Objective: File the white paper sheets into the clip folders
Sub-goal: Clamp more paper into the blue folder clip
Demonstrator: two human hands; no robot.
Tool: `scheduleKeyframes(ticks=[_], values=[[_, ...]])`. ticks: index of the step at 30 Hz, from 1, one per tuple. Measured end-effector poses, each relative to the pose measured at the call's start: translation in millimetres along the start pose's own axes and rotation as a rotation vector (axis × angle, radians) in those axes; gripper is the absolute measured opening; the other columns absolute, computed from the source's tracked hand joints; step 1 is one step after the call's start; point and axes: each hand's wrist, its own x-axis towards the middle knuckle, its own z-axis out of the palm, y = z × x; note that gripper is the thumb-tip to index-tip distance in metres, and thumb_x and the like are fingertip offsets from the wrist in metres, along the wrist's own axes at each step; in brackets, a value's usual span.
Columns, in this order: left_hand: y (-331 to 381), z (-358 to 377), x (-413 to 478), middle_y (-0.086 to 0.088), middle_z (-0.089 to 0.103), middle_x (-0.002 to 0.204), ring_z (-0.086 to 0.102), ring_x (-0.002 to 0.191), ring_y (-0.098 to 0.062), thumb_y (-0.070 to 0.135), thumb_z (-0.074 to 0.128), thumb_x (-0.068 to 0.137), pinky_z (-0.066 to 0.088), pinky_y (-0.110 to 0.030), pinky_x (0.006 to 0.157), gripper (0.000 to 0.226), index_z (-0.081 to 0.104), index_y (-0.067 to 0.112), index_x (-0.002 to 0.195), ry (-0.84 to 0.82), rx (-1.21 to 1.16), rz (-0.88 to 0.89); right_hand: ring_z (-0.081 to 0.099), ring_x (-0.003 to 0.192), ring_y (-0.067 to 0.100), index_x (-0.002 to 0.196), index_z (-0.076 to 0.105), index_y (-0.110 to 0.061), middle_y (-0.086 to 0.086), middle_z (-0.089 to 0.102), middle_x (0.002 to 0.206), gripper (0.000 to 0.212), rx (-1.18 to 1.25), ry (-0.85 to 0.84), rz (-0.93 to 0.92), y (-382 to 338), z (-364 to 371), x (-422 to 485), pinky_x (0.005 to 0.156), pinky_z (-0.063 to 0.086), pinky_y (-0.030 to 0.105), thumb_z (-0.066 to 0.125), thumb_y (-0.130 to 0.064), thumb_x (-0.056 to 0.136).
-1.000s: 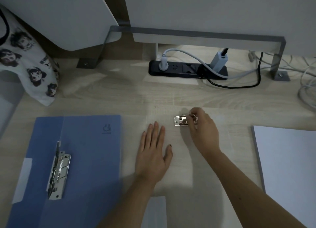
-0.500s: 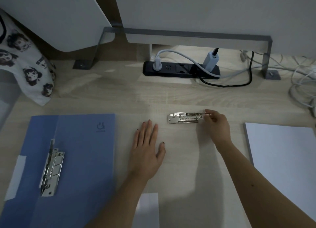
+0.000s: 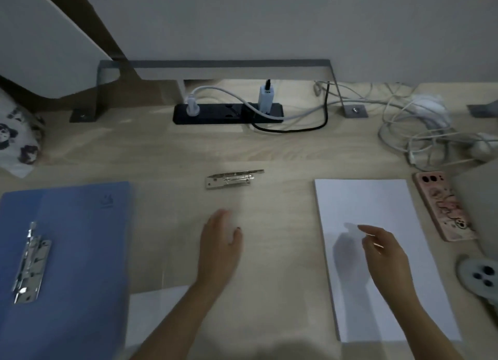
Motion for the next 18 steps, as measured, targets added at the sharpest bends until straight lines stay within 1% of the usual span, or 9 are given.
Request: scheduleKeyframes(ticks=[2, 3, 5, 7, 8, 9, 11, 13, 18], values=[[37.6, 28.5, -20.6, -0.01, 0.05, 0.131, 0.046, 0.125, -0.023, 0.018, 0.048, 0.09, 0.031, -0.018, 0.096, 0.033, 0.053, 0.01, 0.122, -0.168, -0.295, -0.193, 0.057, 0.109, 0.028, 0.116, 0.06, -0.013, 0.01, 0.057, 0.122, 0.027, -0.026, -0.044, 0.001, 16.7, -3.6, -2.1, 0.092, 0.043, 0.037, 0.047, -0.01, 0.093], [55.6, 42.4, -29.9, -0.003, 0.05, 0.13, 0.046, 0.124, -0.017, 0.011, 0.048, 0.092, 0.03, -0.016, 0.094, 0.031, 0.051, 0.014, 0.123, -0.277, -0.403, -0.285, 0.057, 0.109, 0.03, 0.116, 0.06, -0.012, 0.012, 0.057, 0.123, 0.027, -0.042, -0.067, -0.019, 24.0, -3.6, -3.0, 0.093, 0.043, 0.036, 0.048, -0.008, 0.092], [81.0, 68.3, -43.9, 0.005, 0.047, 0.13, 0.044, 0.118, -0.009, 0.013, 0.046, 0.093, 0.033, -0.021, 0.098, 0.038, 0.045, 0.018, 0.131, -0.432, -0.53, -0.429, 0.056, 0.112, 0.03, 0.115, 0.061, -0.007, 0.014, 0.055, 0.125, 0.029, -0.094, -0.103, -0.079, 34.1, -2.2, -4.8, 0.095, 0.041, 0.033, 0.049, 0.0, 0.09], [94.0, 87.4, -48.7, 0.006, 0.049, 0.126, 0.047, 0.106, -0.009, 0.018, 0.044, 0.092, 0.038, -0.026, 0.096, 0.041, 0.041, 0.019, 0.134, -0.473, -0.516, -0.526, 0.054, 0.114, 0.028, 0.113, 0.062, -0.004, 0.014, 0.054, 0.126, 0.029, -0.139, -0.115, -0.13, 37.6, -1.6, -5.3, 0.094, 0.04, 0.028, 0.05, 0.003, 0.088], [99.0, 94.8, -49.1, 0.004, 0.053, 0.115, 0.05, 0.094, -0.01, 0.018, 0.043, 0.092, 0.042, -0.026, 0.086, 0.038, 0.043, 0.02, 0.129, -0.473, -0.475, -0.559, 0.054, 0.114, 0.028, 0.114, 0.062, -0.004, 0.014, 0.054, 0.126, 0.029, -0.151, -0.122, -0.143, 38.6, -2.5, -4.7, 0.094, 0.04, 0.028, 0.05, 0.003, 0.088], [102.5, 101.7, -48.2, 0.003, 0.054, 0.098, 0.05, 0.08, -0.01, 0.016, 0.042, 0.09, 0.042, -0.025, 0.075, 0.029, 0.047, 0.019, 0.119, -0.46, -0.435, -0.57, 0.054, 0.114, 0.027, 0.114, 0.062, -0.004, 0.013, 0.053, 0.127, 0.029, -0.158, -0.13, -0.152, 39.3, -3.8, -3.6, 0.094, 0.041, 0.029, 0.05, 0.003, 0.088], [111.4, 107.8, -45.1, 0.002, 0.044, 0.07, 0.04, 0.059, -0.011, 0.013, 0.041, 0.087, 0.035, -0.025, 0.059, 0.01, 0.049, 0.016, 0.081, -0.438, -0.359, -0.571, 0.054, 0.114, 0.026, 0.116, 0.061, -0.005, 0.012, 0.052, 0.128, 0.03, -0.169, -0.143, -0.164, 40.3, -4.7, -0.2, 0.095, 0.043, 0.031, 0.05, 0.001, 0.089], [114.3, 111.6, -41.3, 0.001, 0.035, 0.058, 0.032, 0.05, -0.012, 0.011, 0.042, 0.085, 0.026, -0.025, 0.049, 0.026, 0.035, 0.017, 0.061, -0.425, -0.333, -0.533, 0.054, 0.114, 0.025, 0.117, 0.061, -0.006, 0.011, 0.052, 0.128, 0.03, -0.179, -0.157, -0.173, 41.7, -5.0, 1.4, 0.095, 0.043, 0.031, 0.051, -0.001, 0.089], [115.8, 118.0, -43.5, 0.002, 0.042, 0.065, 0.038, 0.058, -0.01, 0.012, 0.043, 0.087, 0.031, -0.023, 0.054, 0.019, 0.046, 0.018, 0.07, -0.47, -0.338, -0.51, 0.054, 0.113, 0.024, 0.118, 0.059, -0.01, 0.009, 0.05, 0.13, 0.029, -0.154, -0.186, -0.159, 42.9, -5.6, 2.1, 0.093, 0.041, 0.027, 0.053, -0.01, 0.09]])
